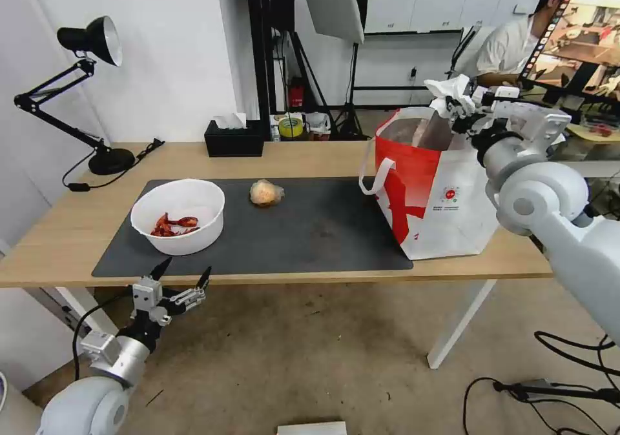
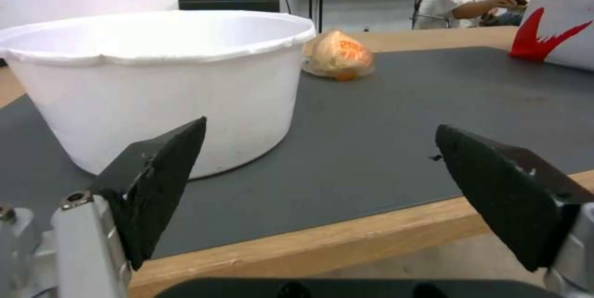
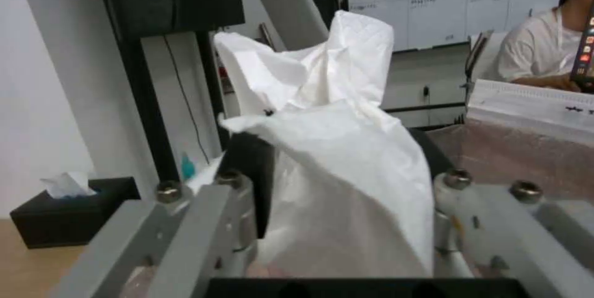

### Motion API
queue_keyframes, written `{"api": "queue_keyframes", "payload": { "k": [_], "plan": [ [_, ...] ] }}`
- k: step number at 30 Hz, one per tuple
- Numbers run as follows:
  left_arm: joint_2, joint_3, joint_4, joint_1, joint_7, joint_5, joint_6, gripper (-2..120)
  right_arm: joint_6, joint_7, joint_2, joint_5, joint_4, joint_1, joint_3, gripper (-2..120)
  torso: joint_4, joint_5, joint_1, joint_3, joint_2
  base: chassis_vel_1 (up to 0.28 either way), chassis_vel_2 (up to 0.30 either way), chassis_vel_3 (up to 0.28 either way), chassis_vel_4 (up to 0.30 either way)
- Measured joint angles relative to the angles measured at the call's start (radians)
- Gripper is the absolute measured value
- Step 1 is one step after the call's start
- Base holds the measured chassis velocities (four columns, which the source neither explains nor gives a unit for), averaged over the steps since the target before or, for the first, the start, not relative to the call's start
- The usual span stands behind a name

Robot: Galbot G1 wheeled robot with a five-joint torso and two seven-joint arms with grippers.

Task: Pick up the trash from the table and place it into the takeout bag.

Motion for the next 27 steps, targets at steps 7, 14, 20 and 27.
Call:
{"api": "queue_keyframes", "payload": {
  "k": [7,14,20,27],
  "plan": [
    [0.002,0.002,0.001,-0.005,0.001,-0.001,0.0,100,-0.002,0.003,0.002,0.0,0.007,-0.008,-0.002,67,0.0,0.0001,0.0,0.0,0.0,0.0,0.0,0.0,0.0],
    [0.003,0.005,0.006,-0.009,0.002,-0.002,0.0,100,-0.005,0.002,0.005,0.0,0.001,-0.008,-0.007,89,0.0,0.0001,0.0,0.0,0.0,0.0,0.0,0.0,0.0],
    [0.007,0.009,0.012,-0.017,0.002,-0.002,0.0,100,-0.013,0.0,0.01,0.004,-0.007,-0.004,-0.014,100,-0.0001,0.0002,0.0,0.0,0.0,0.0,0.0,0.0,0.0],
    [0.006,0.012,0.021,-0.023,0.002,-0.002,0.0,100,-0.043,0.003,0.011,0.044,-0.017,0.032,-0.036,100,0.0,0.0001,0.0,0.0,0.0,0.0,0.0,0.0,0.0]
  ]
}}
